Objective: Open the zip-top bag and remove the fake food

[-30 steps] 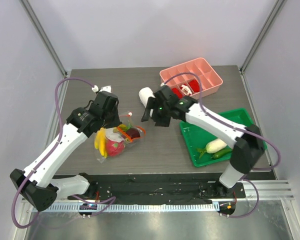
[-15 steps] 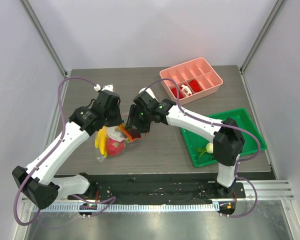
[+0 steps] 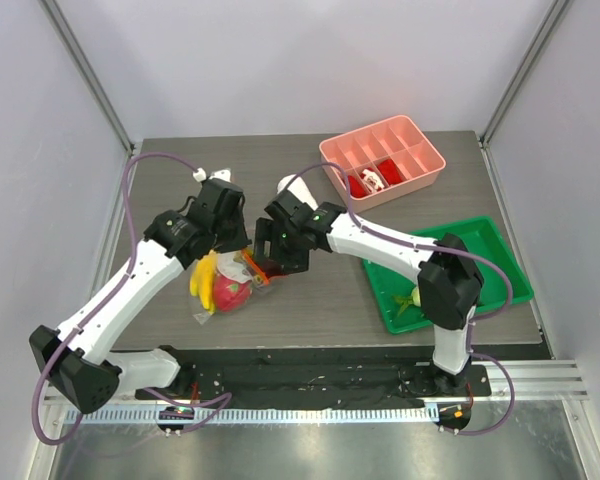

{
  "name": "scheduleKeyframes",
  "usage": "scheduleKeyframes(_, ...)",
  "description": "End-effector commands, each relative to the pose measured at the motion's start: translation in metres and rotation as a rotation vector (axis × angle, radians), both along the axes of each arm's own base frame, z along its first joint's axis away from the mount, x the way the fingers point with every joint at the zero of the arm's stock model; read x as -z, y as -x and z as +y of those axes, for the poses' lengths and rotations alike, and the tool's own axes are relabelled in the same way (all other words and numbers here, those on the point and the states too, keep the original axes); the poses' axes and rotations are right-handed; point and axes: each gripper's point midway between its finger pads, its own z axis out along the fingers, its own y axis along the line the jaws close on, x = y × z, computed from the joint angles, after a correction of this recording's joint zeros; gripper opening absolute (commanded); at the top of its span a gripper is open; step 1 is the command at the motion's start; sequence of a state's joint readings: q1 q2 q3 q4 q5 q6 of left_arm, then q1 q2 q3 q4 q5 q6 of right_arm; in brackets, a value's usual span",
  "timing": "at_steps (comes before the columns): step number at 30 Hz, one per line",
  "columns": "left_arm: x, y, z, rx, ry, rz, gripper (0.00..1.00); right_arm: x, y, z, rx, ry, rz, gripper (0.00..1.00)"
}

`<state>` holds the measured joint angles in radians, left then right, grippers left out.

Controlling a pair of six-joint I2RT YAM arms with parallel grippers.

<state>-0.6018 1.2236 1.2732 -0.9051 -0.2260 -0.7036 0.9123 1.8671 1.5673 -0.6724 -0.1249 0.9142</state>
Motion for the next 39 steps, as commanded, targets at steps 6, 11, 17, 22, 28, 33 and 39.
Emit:
scheduleKeyframes(6, -0.004, -0.008, -0.012, -0.003, 0.061, -0.02, 0.0, 0.04, -0.005, 0.011, -0.035, 0.033, -0.03, 0.89)
scheduleKeyframes(11, 0.001, -0.005, -0.012, 0.0, 0.059, -0.006, 0.0, 0.044, -0.013, 0.012, -0.038, 0.045, -0.061, 0.84)
scheduleKeyframes(17, 0.007, -0.003, -0.009, -0.004, 0.05, 0.001, 0.0, 0.019, -0.018, 0.014, -0.07, 0.003, -0.15, 0.47)
scheduleKeyframes(22, 0.016, 0.002, -0.004, -0.013, 0.038, 0.009, 0.0, -0.028, -0.017, 0.009, -0.114, -0.057, -0.252, 0.06)
scheduleKeyframes(28, 0.02, 0.002, -0.003, -0.006, 0.017, 0.025, 0.0, -0.084, -0.005, -0.021, -0.082, -0.137, -0.374, 0.01)
scheduleKeyframes(33, 0.022, 0.003, 0.003, -0.01, -0.012, 0.027, 0.0, -0.116, -0.007, -0.056, 0.042, -0.166, -0.453, 0.01)
scheduleKeyframes(39, 0.024, 0.006, 0.007, -0.015, -0.025, 0.032, 0.0, -0.129, -0.025, -0.148, 0.263, -0.056, -0.471, 0.01)
